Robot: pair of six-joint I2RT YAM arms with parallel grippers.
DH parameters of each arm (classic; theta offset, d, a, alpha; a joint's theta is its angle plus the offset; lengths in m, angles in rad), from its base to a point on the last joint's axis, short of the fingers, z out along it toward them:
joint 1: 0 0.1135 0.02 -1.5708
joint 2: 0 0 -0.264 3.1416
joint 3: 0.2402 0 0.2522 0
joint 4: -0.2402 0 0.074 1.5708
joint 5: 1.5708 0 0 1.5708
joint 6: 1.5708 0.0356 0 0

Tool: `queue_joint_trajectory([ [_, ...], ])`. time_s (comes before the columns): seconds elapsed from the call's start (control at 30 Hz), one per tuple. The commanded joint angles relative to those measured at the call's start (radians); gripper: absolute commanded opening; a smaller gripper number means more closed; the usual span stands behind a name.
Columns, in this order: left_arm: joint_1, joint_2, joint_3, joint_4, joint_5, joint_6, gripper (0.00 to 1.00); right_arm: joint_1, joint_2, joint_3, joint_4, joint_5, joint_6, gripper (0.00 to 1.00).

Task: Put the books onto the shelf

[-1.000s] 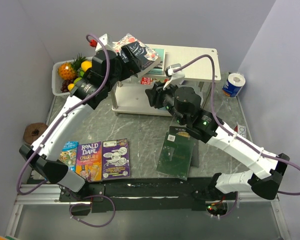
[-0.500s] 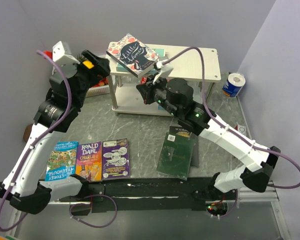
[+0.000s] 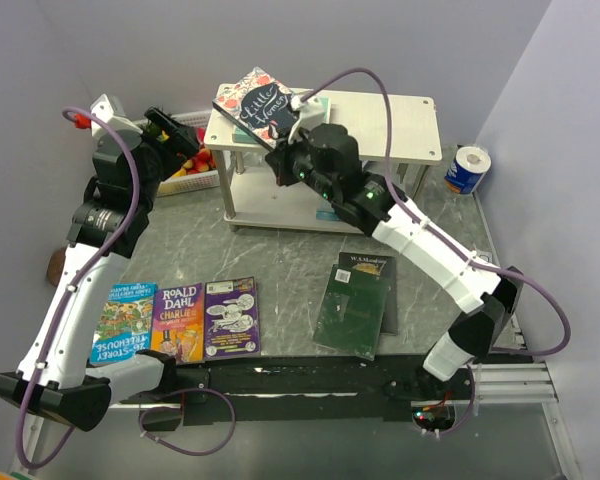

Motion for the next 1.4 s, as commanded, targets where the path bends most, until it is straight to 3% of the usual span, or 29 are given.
queue_joint_trajectory([
  [0.0, 0.024, -0.004, 0.011, 0.063, 0.056, -0.005, 0.96, -0.075, 0.001, 0.055, -0.042, -0.004, 0.043, 0.0],
  [0.33, 0.064, 0.051, 0.042, 0.174, 0.126, -0.012, 0.96, -0.176, -0.05, 0.022, -0.039, -0.012, 0.06, 0.0],
  [0.47, 0.156, 0.098, 0.072, 0.289, 0.256, -0.057, 0.99, -0.178, -0.179, -0.106, 0.078, -0.094, 0.06, 0.0],
  [0.5, 0.177, 0.113, 0.079, 0.305, 0.336, -0.078, 0.93, -0.179, -0.207, -0.138, 0.104, -0.099, 0.068, 0.02],
  [0.53, 0.2, 0.153, 0.085, 0.347, 0.379, -0.132, 0.88, -0.179, -0.232, -0.185, 0.128, -0.099, 0.08, 0.07],
  [0.57, 0.247, 0.172, 0.089, 0.373, 0.44, -0.164, 0.79, -0.179, -0.272, -0.199, 0.148, -0.09, 0.086, 0.21],
  [0.67, 0.329, 0.247, 0.068, 0.526, 0.661, -0.302, 0.71, -0.179, -0.304, -0.203, 0.13, -0.064, 0.091, 0.57],
  [0.77, 0.355, 0.293, 0.045, 0.664, 0.767, -0.394, 0.73, -0.191, -0.295, -0.163, 0.106, -0.03, 0.086, 0.69],
  [1.13, 0.352, 0.456, 0.157, 0.743, 0.907, -0.439, 0.76, -0.27, -0.116, 0.015, 0.018, -0.124, 0.168, 0.68],
  [1.37, 0.343, 0.496, 0.24, 0.637, 0.889, -0.342, 0.74, -0.277, -0.044, 0.078, -0.014, -0.153, 0.174, 0.65],
])
